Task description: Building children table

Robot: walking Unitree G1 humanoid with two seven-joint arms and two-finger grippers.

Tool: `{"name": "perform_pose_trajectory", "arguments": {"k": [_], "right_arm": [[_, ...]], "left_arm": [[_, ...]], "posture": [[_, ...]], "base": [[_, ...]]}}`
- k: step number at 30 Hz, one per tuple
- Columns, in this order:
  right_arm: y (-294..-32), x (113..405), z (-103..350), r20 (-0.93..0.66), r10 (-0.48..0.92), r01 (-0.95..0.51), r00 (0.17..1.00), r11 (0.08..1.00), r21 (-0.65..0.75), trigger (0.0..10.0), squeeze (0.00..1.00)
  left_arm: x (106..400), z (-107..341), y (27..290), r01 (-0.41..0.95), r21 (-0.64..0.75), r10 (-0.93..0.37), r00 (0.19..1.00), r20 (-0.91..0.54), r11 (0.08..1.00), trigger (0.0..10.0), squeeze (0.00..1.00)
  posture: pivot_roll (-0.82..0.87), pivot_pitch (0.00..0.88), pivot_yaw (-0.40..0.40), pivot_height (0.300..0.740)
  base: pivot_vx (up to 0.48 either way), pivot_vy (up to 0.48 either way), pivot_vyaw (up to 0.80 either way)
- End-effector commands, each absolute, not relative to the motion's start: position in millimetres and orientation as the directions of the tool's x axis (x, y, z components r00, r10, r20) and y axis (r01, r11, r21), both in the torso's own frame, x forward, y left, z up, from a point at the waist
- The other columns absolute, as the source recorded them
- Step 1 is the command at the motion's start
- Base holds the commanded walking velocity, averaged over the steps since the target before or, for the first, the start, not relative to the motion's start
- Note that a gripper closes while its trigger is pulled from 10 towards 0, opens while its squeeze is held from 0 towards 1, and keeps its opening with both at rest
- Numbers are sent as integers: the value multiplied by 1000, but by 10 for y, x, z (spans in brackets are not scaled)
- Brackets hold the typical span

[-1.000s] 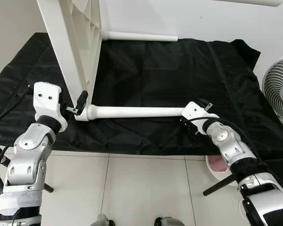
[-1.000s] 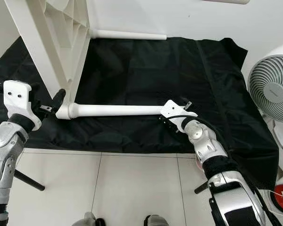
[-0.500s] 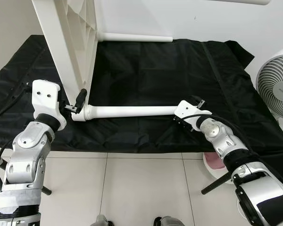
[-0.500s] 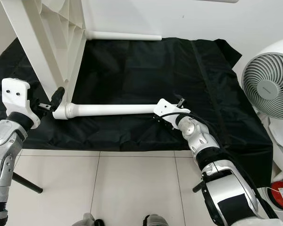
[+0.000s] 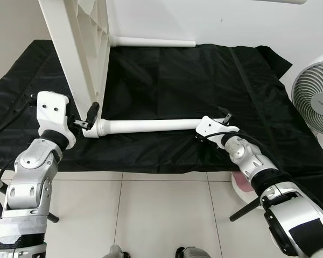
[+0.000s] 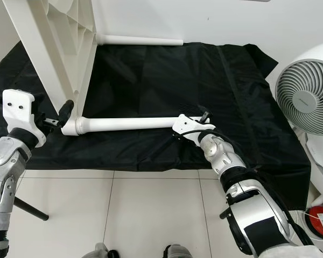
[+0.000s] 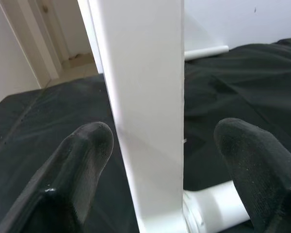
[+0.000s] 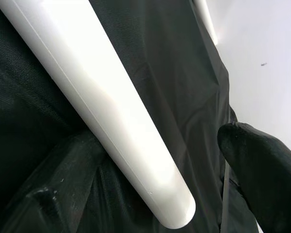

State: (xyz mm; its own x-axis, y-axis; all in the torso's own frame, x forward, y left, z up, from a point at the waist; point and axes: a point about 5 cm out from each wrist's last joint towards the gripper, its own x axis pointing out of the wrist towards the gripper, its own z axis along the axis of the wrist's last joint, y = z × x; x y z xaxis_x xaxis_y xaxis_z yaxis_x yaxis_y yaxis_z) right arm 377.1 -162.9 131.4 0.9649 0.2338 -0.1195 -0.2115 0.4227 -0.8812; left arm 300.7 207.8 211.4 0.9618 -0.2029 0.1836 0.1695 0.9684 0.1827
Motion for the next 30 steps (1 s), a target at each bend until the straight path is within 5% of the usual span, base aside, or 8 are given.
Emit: {"name": "perform_pose_trajectory", "arguments": {"k": [1,18,30], "right_arm": [[-1650,3814,1390,-80,212,-163,974,411,-897,10000,0],[-1602,3860,1475,29,186,-57,982,442,-895,10000,0],[-1485,3888,1461,22,215,-59,976,364,-929,10000,0]], "left_arm": [[3034,2132,2091,128,160,-157,970,186,979,10000,0],[3084,2200,2048,101,139,-127,973,195,985,10000,0],[3069,2211,2077,91,117,-113,974,196,989,10000,0]], "posture": [[-34,82,39,740],[-42,88,42,740],[-35,99,56,740]], "base": [[0,0,0],[0,0,0],[0,0,0]]}}
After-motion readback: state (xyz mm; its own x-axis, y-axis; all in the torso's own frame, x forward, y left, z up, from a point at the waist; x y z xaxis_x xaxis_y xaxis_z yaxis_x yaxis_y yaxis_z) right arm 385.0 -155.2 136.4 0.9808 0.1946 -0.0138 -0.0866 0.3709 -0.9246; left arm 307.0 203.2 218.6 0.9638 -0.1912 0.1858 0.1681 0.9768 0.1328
